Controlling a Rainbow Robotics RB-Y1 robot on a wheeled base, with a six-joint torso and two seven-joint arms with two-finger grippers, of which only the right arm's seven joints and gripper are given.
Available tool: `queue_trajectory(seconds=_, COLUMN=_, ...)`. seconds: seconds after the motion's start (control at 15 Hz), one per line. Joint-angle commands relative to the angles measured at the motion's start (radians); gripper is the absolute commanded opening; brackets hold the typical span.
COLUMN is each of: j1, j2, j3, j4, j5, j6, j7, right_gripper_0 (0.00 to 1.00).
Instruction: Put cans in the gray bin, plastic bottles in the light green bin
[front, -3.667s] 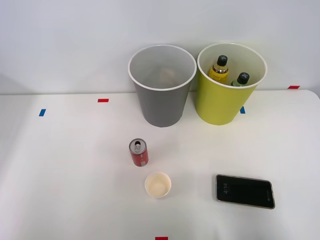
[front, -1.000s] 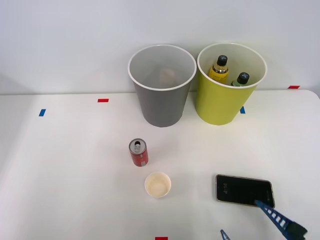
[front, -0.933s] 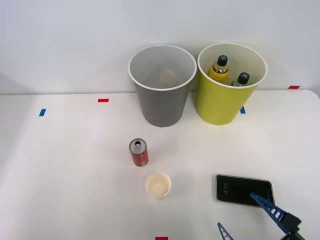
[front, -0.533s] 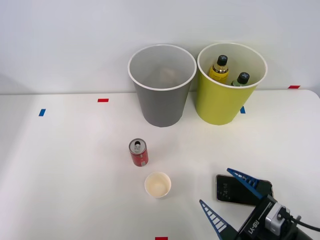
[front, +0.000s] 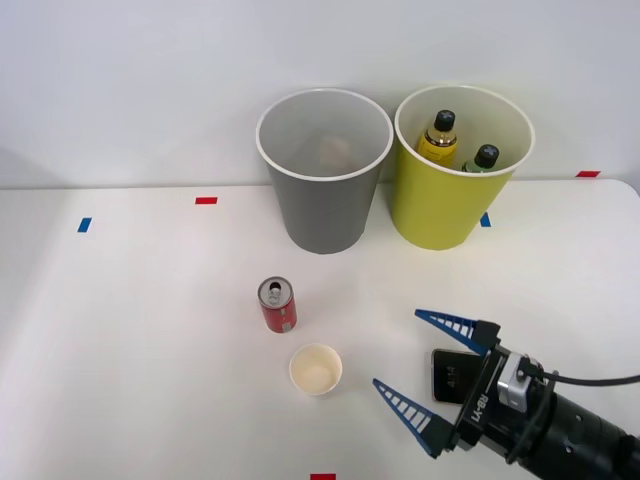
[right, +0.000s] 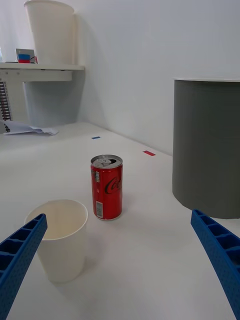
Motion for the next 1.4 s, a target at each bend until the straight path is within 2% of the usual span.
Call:
queue_trajectory(seconds=0.07, j1=-0.086, j2=0.018, j3=0.01, j4=0.031, j5=0.021, j6=0.064, j7=-0.01, right_gripper_0=1.0)
queue_trajectory(seconds=0.33, j1=-0.176, j2=0.018, j3=0.018, j4=0.029, j5=0.099, j6=0.183, j7=-0.034, right_gripper_0=1.0)
queue_trajectory(seconds=0.6, j1=-0.291, j2=0.031, j3=0.094, j4=0.029, j5=0.179, j6=0.223, j7=-0.208, right_gripper_0=1.0)
queue_trajectory(seconds=0.8, j1=-0.348, j2=0.043, j3=0.13, j4=0.029, j5=0.179, j6=0.276, j7=-0.224, right_gripper_0=1.0)
queue_trajectory(seconds=1.07, j1=-0.373, j2=0.077, j3=0.13, j4=0.029, j5=0.165, j6=0.349, j7=-0.244, right_gripper_0=1.0)
queue_trajectory(seconds=1.4, j1=-0.425, j2=0.123, j3=0.13, j4=0.028, j5=0.098, j6=0.414, j7=-0.278, right_gripper_0=1.0)
